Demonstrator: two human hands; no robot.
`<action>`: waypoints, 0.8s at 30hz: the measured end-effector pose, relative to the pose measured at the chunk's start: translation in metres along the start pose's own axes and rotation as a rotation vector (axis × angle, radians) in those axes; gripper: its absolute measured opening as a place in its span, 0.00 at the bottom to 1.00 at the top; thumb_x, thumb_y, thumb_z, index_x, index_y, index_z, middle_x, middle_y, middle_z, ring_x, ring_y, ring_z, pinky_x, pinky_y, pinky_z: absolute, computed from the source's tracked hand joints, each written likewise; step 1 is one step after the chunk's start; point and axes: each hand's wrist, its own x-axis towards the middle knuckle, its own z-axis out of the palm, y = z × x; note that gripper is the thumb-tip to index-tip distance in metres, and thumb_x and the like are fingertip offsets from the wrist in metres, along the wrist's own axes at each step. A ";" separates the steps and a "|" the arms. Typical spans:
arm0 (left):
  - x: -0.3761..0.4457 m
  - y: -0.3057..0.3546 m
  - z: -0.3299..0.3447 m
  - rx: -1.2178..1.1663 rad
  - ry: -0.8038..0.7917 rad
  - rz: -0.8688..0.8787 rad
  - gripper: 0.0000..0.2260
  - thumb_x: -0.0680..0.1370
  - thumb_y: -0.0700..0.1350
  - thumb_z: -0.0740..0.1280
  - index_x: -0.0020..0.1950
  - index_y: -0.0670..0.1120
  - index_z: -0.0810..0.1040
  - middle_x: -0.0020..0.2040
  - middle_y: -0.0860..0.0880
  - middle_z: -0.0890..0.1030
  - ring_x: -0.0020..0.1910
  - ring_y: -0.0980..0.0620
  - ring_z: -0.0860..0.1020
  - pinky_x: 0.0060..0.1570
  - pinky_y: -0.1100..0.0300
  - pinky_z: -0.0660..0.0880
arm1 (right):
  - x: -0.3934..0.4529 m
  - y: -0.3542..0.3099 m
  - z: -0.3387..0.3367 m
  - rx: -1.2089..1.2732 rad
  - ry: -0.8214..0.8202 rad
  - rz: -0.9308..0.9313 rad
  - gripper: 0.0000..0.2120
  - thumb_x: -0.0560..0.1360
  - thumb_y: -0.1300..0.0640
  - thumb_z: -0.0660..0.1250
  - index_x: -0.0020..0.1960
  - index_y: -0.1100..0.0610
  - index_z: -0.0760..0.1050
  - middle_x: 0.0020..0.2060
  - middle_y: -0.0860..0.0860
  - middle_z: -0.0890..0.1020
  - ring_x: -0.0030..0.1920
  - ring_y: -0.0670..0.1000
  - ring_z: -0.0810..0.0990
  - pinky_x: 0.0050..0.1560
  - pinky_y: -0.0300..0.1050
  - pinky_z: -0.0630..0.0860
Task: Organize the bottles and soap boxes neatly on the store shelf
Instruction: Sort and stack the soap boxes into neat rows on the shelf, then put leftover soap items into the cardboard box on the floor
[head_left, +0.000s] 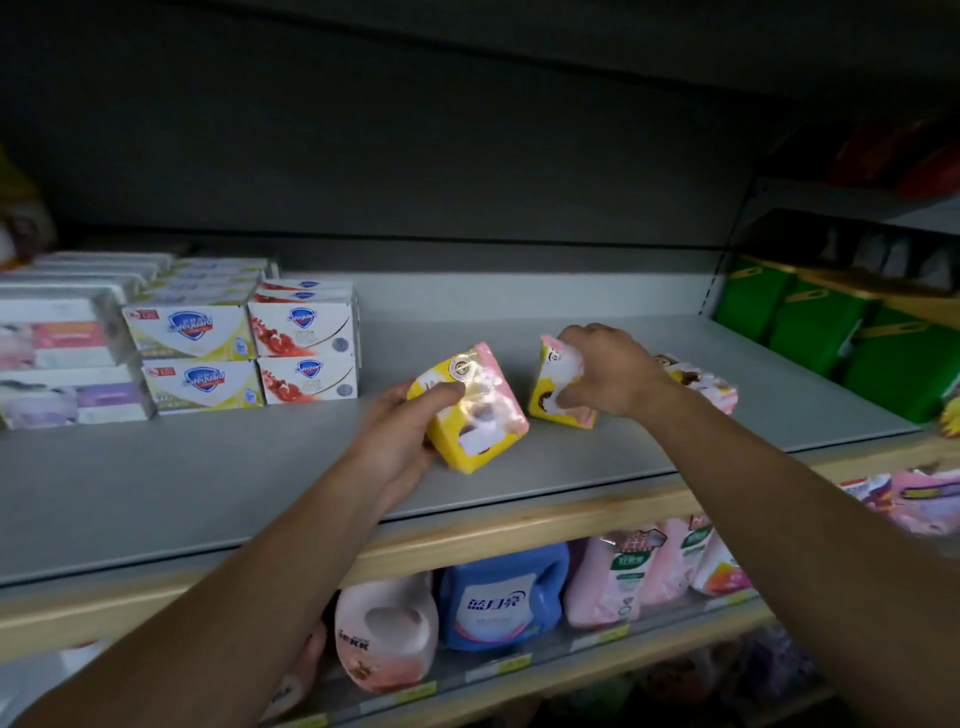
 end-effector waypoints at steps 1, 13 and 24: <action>-0.005 0.002 0.002 -0.078 0.024 -0.017 0.04 0.78 0.40 0.67 0.48 0.43 0.81 0.41 0.42 0.83 0.37 0.48 0.83 0.39 0.51 0.81 | -0.008 -0.007 -0.003 0.068 0.064 0.007 0.25 0.62 0.52 0.79 0.55 0.55 0.74 0.46 0.52 0.77 0.49 0.57 0.77 0.43 0.45 0.70; -0.173 0.012 -0.073 -0.346 0.075 -0.229 0.14 0.67 0.55 0.75 0.46 0.48 0.86 0.48 0.48 0.84 0.47 0.47 0.84 0.42 0.45 0.81 | -0.192 -0.138 0.025 1.252 0.180 0.263 0.20 0.60 0.57 0.76 0.51 0.52 0.77 0.42 0.51 0.84 0.43 0.51 0.83 0.46 0.53 0.81; -0.291 -0.067 -0.172 -0.458 0.186 -0.500 0.08 0.78 0.33 0.66 0.52 0.44 0.78 0.38 0.64 0.83 0.39 0.67 0.81 0.38 0.71 0.77 | -0.354 -0.208 0.144 1.613 0.070 0.826 0.11 0.70 0.68 0.72 0.49 0.59 0.77 0.40 0.56 0.83 0.38 0.52 0.84 0.32 0.46 0.78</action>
